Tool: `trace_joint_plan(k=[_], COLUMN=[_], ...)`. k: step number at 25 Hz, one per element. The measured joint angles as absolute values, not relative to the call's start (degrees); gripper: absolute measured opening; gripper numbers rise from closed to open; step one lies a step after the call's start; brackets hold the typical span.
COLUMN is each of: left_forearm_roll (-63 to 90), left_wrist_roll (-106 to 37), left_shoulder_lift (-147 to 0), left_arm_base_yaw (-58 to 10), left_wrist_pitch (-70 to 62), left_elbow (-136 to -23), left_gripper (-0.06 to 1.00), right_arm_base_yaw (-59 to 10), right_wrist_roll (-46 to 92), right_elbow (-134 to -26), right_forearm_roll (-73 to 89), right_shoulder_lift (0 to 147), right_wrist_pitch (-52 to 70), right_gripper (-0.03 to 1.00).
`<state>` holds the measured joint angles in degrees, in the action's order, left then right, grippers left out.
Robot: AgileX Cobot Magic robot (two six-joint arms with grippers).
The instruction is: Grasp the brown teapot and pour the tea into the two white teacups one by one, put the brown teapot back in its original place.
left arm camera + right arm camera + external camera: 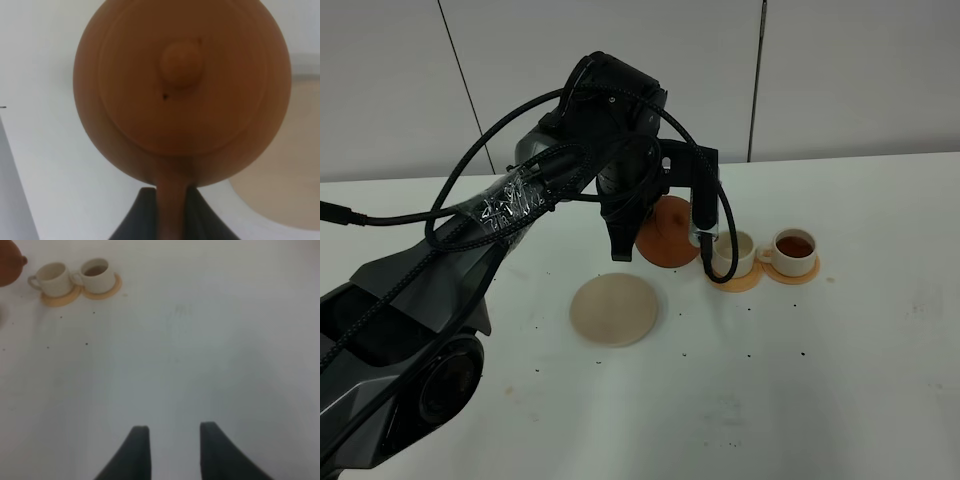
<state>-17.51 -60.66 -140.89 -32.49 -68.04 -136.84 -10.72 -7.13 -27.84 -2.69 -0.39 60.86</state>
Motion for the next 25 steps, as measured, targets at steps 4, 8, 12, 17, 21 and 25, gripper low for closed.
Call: trace_joint_plan(k=[4, 8, 12, 17, 21, 25], left_forearm_roll=[-17.6, -17.6, -17.6, -18.0, -18.5, -19.0], left_wrist_roll=[-60.4, -59.9, -59.2, -58.7, -58.7, -58.5], left_shoulder_lift=[-141.0, -141.0, -141.0, -141.0, -141.0, -141.0], left_arm_base_yaw=[-32.5, -32.5, -32.5, -32.5, -32.5, -32.5], left_wrist_pitch=[-67.9, -67.9, -67.9, -67.9, -67.1, -65.1], left_elbow=[-136.8, -136.8, -136.8, -136.8, -136.8, -136.8], left_gripper=[0.17, 0.17, 0.17, 0.17, 0.17, 0.17], right_arm_base_yaw=[-10.7, -10.7, -10.7, -10.7, -10.7, -10.7], right_wrist_roll=[-7.1, -7.2, -7.2, -7.2, -7.2, -7.2], right_elbow=[-27.8, -27.8, -27.8, -27.8, -27.8, -27.8], right_forearm_roll=[-2.7, -2.7, -2.7, -2.7, -2.7, -2.7], right_shoulder_lift=[-0.4, -0.4, -0.4, -0.4, -0.4, -0.4], right_wrist_pitch=[60.9, 60.9, 60.9, 60.9, 60.9, 60.9], right_gripper=[0.24, 0.24, 0.24, 0.24, 0.24, 0.24])
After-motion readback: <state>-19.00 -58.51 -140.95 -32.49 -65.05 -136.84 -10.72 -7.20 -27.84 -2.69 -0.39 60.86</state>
